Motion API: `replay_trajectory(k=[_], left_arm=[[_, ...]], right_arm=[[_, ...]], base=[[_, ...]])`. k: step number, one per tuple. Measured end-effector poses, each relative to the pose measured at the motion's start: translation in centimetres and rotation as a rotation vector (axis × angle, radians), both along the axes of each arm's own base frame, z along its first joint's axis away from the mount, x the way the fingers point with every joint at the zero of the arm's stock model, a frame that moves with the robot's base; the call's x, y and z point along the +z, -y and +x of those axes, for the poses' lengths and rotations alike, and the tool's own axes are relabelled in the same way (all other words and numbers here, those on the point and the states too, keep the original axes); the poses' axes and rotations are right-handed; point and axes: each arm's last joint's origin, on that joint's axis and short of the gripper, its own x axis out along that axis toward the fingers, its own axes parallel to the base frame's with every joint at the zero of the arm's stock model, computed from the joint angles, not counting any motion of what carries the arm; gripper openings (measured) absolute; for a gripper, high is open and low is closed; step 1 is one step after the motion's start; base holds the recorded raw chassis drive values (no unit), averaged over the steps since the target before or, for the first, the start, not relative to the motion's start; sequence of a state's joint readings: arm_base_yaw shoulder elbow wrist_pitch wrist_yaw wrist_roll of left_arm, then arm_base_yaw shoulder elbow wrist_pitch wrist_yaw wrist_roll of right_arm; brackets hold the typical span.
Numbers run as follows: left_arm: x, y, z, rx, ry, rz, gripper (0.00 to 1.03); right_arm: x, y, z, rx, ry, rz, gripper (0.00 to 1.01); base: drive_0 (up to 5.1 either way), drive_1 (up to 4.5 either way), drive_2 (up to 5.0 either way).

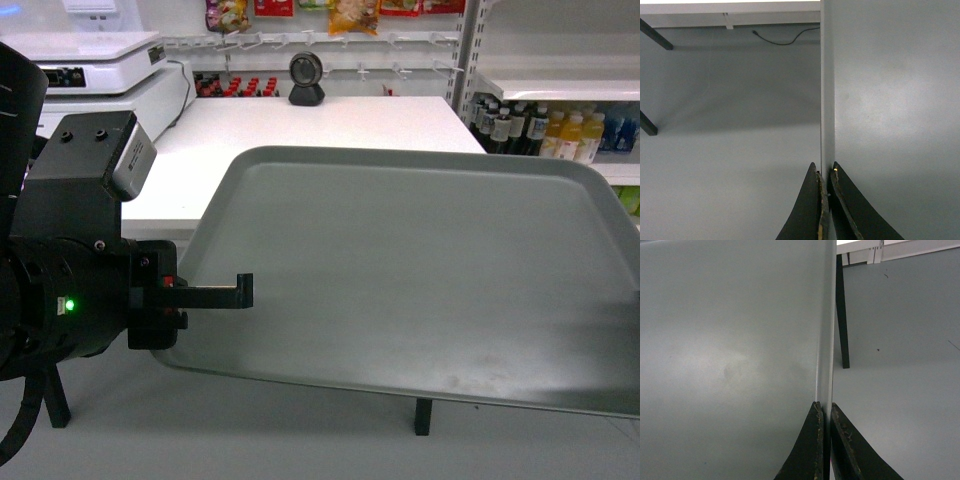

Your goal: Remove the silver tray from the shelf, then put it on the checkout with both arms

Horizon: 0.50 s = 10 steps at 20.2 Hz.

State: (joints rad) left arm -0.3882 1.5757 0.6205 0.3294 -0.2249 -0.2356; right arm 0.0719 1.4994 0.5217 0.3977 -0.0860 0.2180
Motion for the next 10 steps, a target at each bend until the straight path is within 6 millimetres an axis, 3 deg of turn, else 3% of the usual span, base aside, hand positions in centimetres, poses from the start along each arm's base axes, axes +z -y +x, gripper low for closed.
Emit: replay_trajectory(k=[9, 10], left_arm=[[-0.04, -0.22, 0.06, 0.006, -0.005, 0.001, 0.03], [-0.03, -0.24, 0.07, 0.005, -0.004, 0.003, 0.03]], right_arm=[[0.12, -0.11, 0.03, 0.004, 0.010, 0.001, 0.03], [0.13, -0.20, 0.03, 0.007, 0.010, 0.002, 0.03]], base=[[-4.8, 2.64, 2.6], [0.0, 0.00, 0.0]])
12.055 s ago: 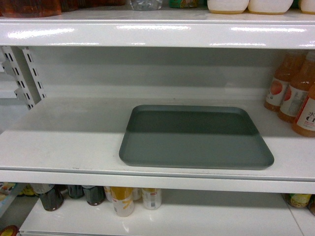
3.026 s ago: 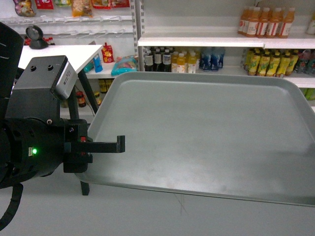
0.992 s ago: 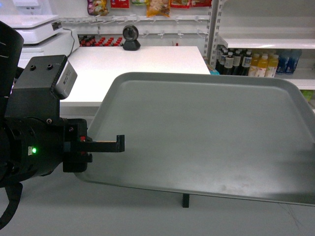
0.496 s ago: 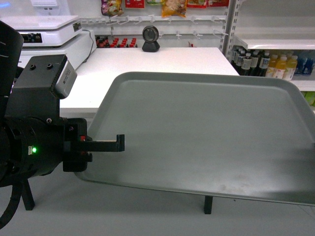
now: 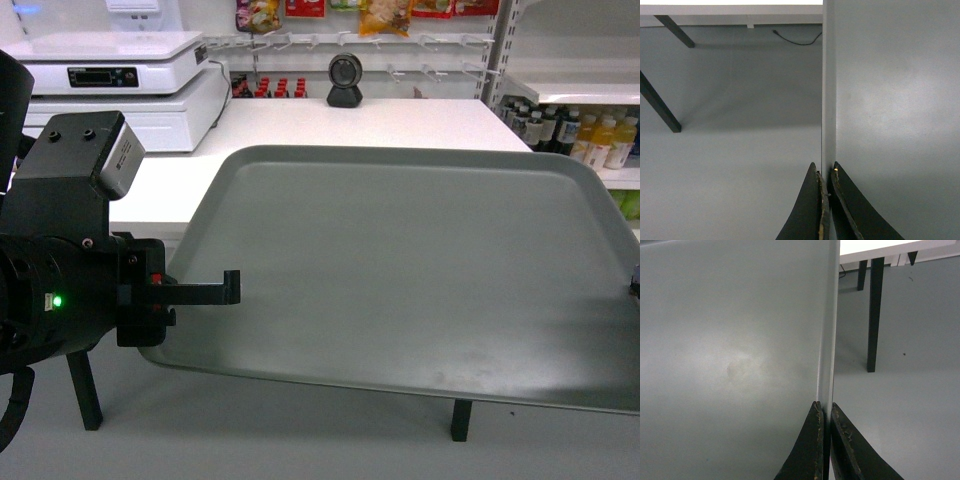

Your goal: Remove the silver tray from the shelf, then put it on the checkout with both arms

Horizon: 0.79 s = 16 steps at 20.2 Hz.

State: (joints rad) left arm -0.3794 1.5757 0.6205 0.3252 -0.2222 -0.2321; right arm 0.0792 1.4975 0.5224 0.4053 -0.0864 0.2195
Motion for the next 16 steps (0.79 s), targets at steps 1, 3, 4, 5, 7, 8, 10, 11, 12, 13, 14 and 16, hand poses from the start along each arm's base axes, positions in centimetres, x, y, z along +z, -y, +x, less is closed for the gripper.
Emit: replay_trajectory(k=[1, 3, 4, 5, 7, 8, 10, 11, 12, 13, 14, 16], left_arm=[[0.00, 0.02, -0.01, -0.001, 0.000, 0.002, 0.03], [0.00, 0.09, -0.04, -0.003, 0.000, 0.002, 0.03], [-0.02, 0.13, -0.07, -0.005, -0.003, 0.002, 0.03], [-0.02, 0.19, -0.09, -0.005, -0.002, 0.004, 0.03], [0.07, 0.21, -0.05, -0.004, 0.008, 0.001, 0.03], [0.07, 0.21, -0.05, -0.004, 0.008, 0.001, 0.03], [0.01, 0.20, -0.08, -0.004, 0.002, 0.003, 0.03], [-0.02, 0.20, -0.09, -0.004, -0.002, 0.004, 0.03], [-0.02, 0.20, -0.10, -0.004, -0.002, 0.004, 0.03], [-0.01, 0.20, -0.09, -0.004, -0.001, 0.004, 0.03], [0.02, 0.21, -0.06, -0.004, 0.004, 0.003, 0.03], [0.05, 0.21, -0.05, -0.004, 0.006, 0.002, 0.03]], right_arm=[[-0.08, 0.02, -0.01, -0.001, -0.006, 0.001, 0.03], [-0.12, 0.05, -0.03, -0.003, -0.011, 0.000, 0.03], [-0.14, 0.08, -0.04, -0.004, -0.012, 0.000, 0.03], [-0.13, 0.09, -0.06, -0.005, -0.012, -0.001, 0.03], [-0.01, 0.09, -0.04, -0.006, -0.002, -0.001, 0.03], [-0.02, 0.09, -0.03, -0.006, -0.002, -0.001, 0.03], [-0.09, 0.09, -0.06, -0.006, -0.009, -0.001, 0.03], [-0.14, 0.10, -0.07, -0.006, -0.013, -0.002, 0.03], [-0.14, 0.10, -0.07, -0.006, -0.013, -0.002, 0.03], [-0.13, 0.10, -0.07, -0.006, -0.012, -0.001, 0.03], [-0.09, 0.09, -0.05, -0.006, -0.008, -0.001, 0.03], [-0.06, 0.09, -0.03, -0.006, -0.005, -0.001, 0.03]], base=[[0.0, 0.00, 0.0], [-0.2, 4.09, -4.4], [-0.1, 4.17, -4.4], [0.0, 4.25, -4.4], [0.0, 4.30, -4.3], [0.1, 4.42, -4.2], [0.1, 4.45, -4.2], [0.2, 4.49, -4.1], [0.2, 4.50, -4.1], [0.2, 4.48, -4.1], [0.2, 4.48, -4.1], [0.1, 4.42, -4.2]])
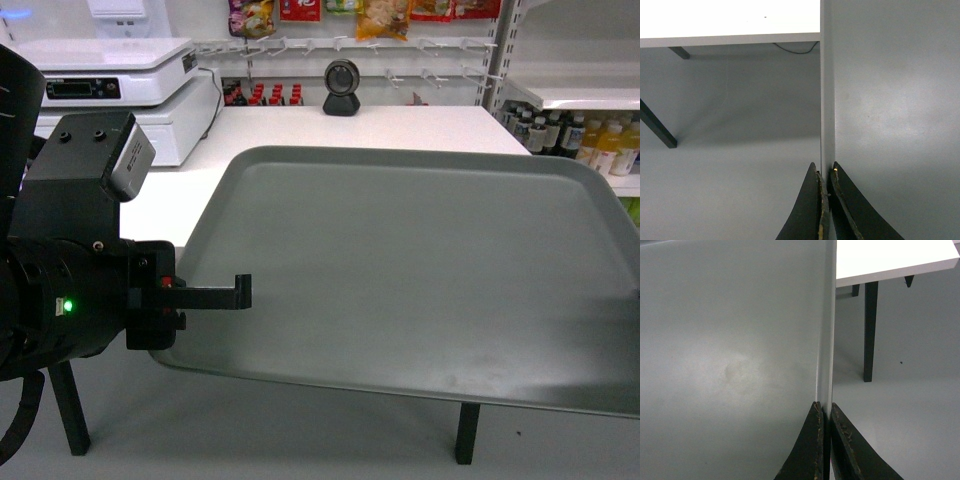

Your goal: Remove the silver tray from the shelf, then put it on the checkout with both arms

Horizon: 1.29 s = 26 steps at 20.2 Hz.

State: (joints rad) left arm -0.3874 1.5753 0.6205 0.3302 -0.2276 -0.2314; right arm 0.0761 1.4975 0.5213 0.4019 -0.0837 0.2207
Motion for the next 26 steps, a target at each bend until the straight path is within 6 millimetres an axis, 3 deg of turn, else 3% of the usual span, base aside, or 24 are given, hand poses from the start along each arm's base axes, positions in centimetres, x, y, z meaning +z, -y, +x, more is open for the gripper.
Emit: replay_trajectory(k=[26], left_arm=[[0.01, 0.02, 0.04, -0.002, 0.001, -0.001, 0.03]], right_arm=[[-0.10, 0.10, 0.07, -0.002, -0.003, 0.001, 0.03]], base=[[0.1, 4.36, -4.2]])
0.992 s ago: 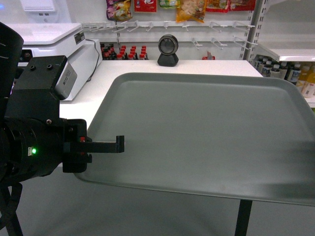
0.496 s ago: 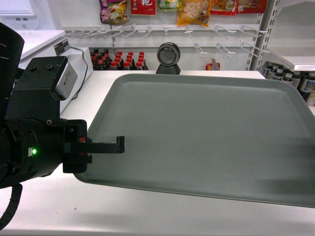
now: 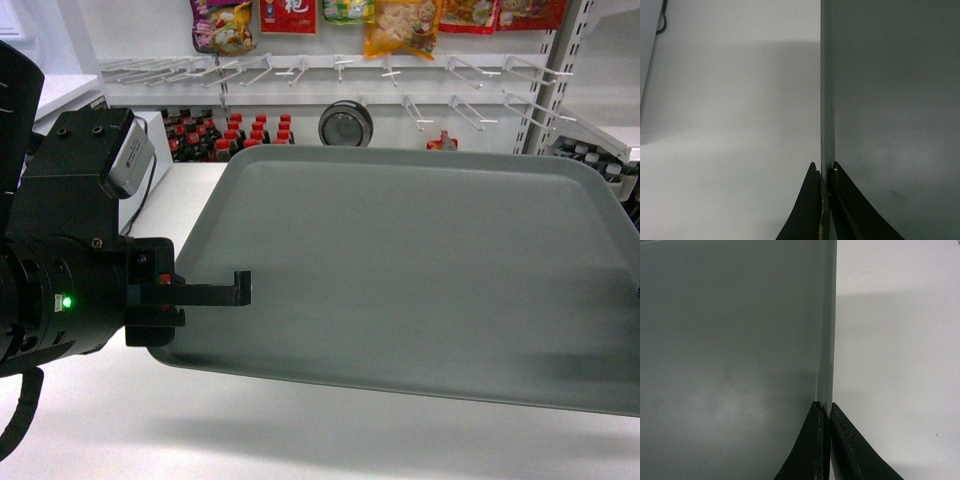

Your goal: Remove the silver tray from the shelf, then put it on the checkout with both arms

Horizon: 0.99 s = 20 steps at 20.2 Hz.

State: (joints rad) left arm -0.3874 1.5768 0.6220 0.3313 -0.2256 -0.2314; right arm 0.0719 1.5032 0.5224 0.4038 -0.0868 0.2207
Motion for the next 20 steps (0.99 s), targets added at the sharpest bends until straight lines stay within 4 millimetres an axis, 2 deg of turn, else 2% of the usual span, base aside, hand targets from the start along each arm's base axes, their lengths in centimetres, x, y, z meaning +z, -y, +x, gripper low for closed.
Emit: replay_trajectory(k=[1, 3, 8, 10, 12, 15, 19, 20], left_arm=[[0.0, 0.0, 0.0, 0.000, -0.003, 0.001, 0.03], [0.0, 0.3, 0.7, 0.112, -0.138, 0.082, 0.03], [0.7, -1.2, 7.1, 0.176, -0.108, -0.003, 0.03], [-0.1, -1.9, 9.4, 0.173, -0.104, -0.039, 0.03], [-1.7, -1.9, 11.3, 0.157, -0.129, -0.056, 0.03], [-4.0, -1.6, 12.4, 0.150, -0.178, -0.052, 0.03], [-7.2, -0.9, 12.3, 0.140, -0.260, -0.030, 0.03], [-7.8, -0.7, 12.2, 0.138, -0.274, -0.024, 0.03]], right_arm=[[0.0, 0.0, 0.0, 0.000, -0.003, 0.000, 0.03], [-0.1, -0.1, 0.6, 0.108, -0.069, -0.016, 0.02], [0.3, -1.0, 7.7, 0.200, -0.026, -0.062, 0.03], [-0.1, -1.6, 10.5, 0.210, -0.019, -0.066, 0.03], [-1.6, -1.8, 12.7, 0.207, -0.037, -0.068, 0.03], [-4.7, -2.1, 14.0, 0.187, -0.105, -0.090, 0.03], [-8.0, -2.8, 13.9, 0.173, -0.151, -0.140, 0.03], [-8.3, -2.9, 13.9, 0.167, -0.156, -0.150, 0.03]], base=[[0.0, 0.00, 0.0], [0.0, 0.00, 0.0], [0.0, 0.00, 0.0], [0.0, 0.00, 0.0], [0.0, 0.00, 0.0], [0.0, 0.00, 0.0], [0.0, 0.00, 0.0], [0.0, 0.00, 0.0]])
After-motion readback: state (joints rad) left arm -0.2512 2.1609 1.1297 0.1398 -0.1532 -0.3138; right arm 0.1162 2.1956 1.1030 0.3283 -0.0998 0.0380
